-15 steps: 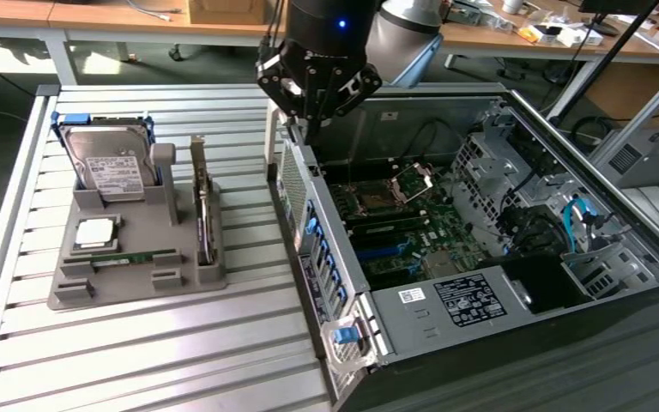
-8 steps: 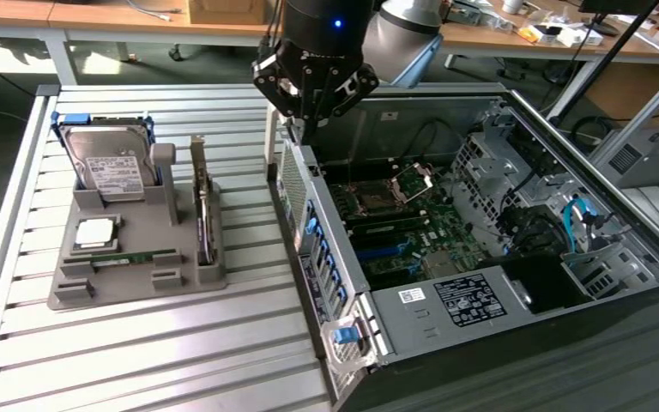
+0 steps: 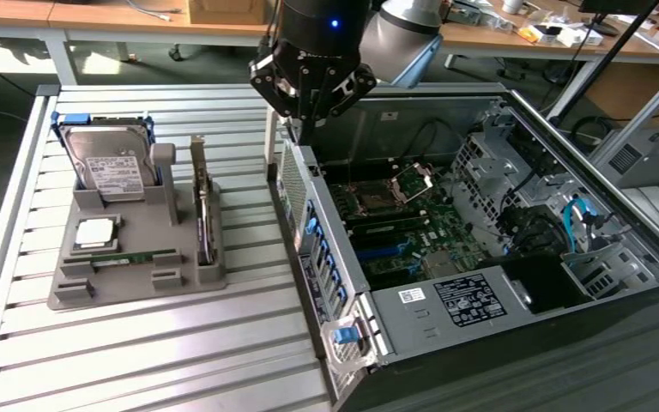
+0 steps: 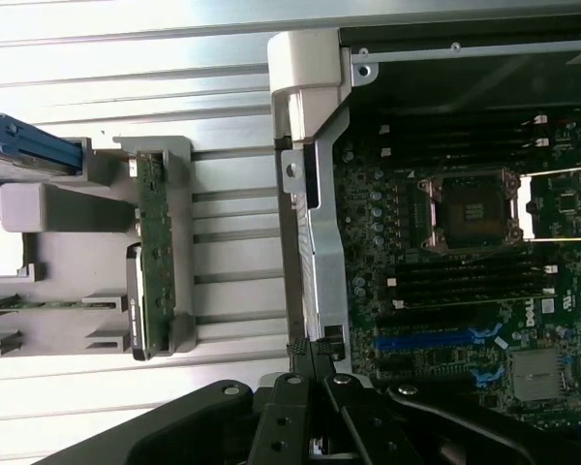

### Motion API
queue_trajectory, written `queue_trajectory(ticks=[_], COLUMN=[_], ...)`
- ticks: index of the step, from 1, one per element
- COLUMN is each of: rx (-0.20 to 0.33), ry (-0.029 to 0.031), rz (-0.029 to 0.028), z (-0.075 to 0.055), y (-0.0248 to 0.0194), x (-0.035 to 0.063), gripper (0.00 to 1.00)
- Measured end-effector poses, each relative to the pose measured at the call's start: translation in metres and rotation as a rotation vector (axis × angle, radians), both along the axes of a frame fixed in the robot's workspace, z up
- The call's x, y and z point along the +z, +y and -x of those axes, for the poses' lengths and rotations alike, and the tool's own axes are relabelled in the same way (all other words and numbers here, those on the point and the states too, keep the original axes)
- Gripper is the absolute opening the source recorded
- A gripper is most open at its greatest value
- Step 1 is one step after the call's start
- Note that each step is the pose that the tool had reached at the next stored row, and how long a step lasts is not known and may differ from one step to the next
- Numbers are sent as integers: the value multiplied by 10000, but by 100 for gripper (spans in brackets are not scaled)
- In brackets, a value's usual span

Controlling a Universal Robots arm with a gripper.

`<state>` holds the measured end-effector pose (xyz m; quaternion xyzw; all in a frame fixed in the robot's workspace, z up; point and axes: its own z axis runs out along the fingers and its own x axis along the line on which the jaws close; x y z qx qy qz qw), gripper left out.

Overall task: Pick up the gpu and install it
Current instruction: 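Reach for the gpu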

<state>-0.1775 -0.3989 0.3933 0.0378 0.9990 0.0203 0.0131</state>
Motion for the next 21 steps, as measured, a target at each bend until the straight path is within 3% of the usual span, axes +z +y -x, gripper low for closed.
queue_trajectory(ticks=[21], rx=[-1], ry=[0], rz=[33], z=[73], y=[0], x=[0], gripper=[11])
